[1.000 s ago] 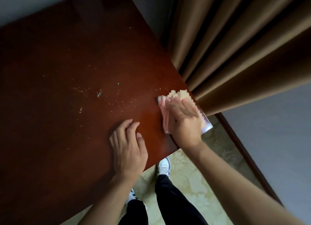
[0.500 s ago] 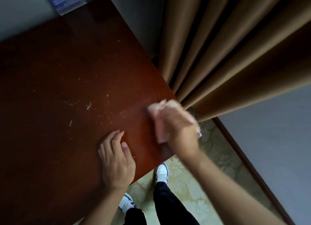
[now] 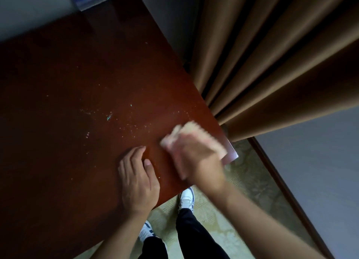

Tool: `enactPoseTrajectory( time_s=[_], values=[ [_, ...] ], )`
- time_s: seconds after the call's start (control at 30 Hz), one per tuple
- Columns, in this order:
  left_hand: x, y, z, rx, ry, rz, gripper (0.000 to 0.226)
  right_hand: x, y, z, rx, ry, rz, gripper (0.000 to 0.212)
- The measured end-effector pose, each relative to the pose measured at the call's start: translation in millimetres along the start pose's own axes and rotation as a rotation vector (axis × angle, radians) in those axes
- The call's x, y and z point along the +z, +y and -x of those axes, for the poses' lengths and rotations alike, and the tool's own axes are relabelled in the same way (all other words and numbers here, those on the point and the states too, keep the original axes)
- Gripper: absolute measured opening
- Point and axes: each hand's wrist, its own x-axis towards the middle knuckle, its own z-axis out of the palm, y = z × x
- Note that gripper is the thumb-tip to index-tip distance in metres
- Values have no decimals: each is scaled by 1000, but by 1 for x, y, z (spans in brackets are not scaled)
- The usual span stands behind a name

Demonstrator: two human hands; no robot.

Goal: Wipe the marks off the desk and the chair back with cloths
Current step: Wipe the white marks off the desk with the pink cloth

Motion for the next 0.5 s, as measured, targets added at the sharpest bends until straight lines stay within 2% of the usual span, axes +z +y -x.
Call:
enactPoseTrajectory(
  time_s=[0.03,0.1,0.13,0.17,0.2,0.27,0.3,0.4,0.43,0.5],
  values=[
    [0,0,-1,-2,6,2,31,10,-4,10,-85,-54,-22,6],
    [1,1,-1,-5,4,-1,31,17,-2,20,-112,-175,38,23],
    [2,1,-2,-2,0,4,31,19,14,15,-24,-158,119,32],
    [2,1,-3,-9,-4,5,31,13,29,-1,94,-123,144,34],
    [3,-1,-3,-18,-9,1,31,2,38,-18,239,-17,146,31],
    [1,0,3,-24,-10,9,32,-10,30,-29,365,169,3,26],
    [-1,-1,3,-18,-6,7,32,-5,13,-25,318,137,-40,22],
    [-1,0,-1,-26,-14,15,32,13,-31,11,-41,-139,-59,13],
    [-1,1,-2,-24,-16,15,32,15,-28,21,-88,-198,-66,14],
    [-1,2,-1,3,-24,14,31,11,-3,22,8,-197,-65,11]
  ],
)
